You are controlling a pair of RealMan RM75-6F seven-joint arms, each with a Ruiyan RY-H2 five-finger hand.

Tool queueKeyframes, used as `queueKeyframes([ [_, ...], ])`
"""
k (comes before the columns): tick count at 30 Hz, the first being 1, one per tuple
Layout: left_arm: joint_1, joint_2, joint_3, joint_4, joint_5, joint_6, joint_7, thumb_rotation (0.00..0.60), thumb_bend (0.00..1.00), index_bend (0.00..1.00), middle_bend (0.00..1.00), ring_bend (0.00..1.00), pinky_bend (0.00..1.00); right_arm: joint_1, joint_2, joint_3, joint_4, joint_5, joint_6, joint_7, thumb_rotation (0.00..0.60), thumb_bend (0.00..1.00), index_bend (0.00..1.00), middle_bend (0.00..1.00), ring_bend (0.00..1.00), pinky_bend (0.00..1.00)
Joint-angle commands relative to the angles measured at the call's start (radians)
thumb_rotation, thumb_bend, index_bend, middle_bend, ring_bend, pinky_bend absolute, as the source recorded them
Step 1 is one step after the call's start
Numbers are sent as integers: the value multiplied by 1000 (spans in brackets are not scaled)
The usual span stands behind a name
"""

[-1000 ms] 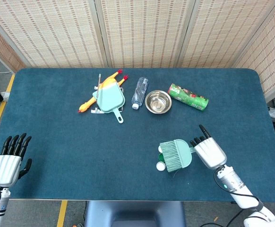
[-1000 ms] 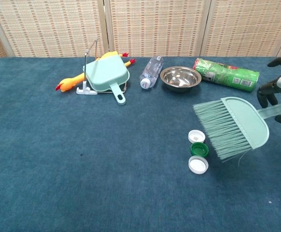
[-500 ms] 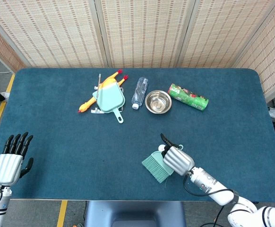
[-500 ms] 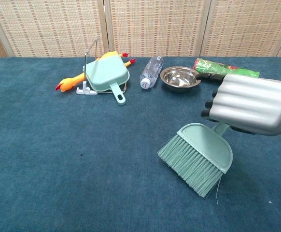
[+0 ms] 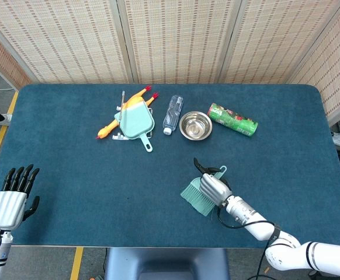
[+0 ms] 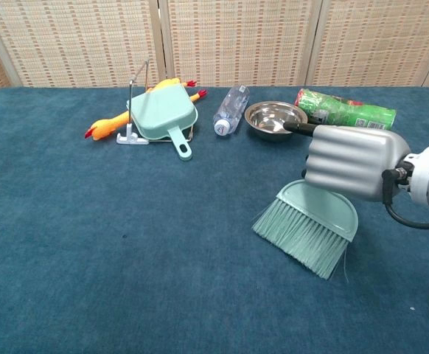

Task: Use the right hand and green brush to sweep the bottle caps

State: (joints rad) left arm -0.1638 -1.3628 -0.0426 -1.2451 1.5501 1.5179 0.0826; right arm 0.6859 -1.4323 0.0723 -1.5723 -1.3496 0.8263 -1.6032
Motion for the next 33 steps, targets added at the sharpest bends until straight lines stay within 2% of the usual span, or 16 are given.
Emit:
queueKeyframes([
  [1, 0, -1, 0, 1, -1, -2, 2, 600, 441, 0, 0, 0, 41, 17, -16, -11, 41, 36, 7, -31, 600, 436, 889, 839, 560, 20],
  [20, -12, -15, -5, 12, -15, -30, 17, 600, 442, 0, 0, 0, 41, 51, -21, -71, 199, 190, 82, -110, 600, 436, 888, 839, 564, 11],
  [33, -26, -33, 0, 37, -29, -73, 33, 600, 441, 0, 0, 0, 41, 4, 64, -141, 287, 286, 143, -92, 600, 436, 888, 839, 565, 11],
])
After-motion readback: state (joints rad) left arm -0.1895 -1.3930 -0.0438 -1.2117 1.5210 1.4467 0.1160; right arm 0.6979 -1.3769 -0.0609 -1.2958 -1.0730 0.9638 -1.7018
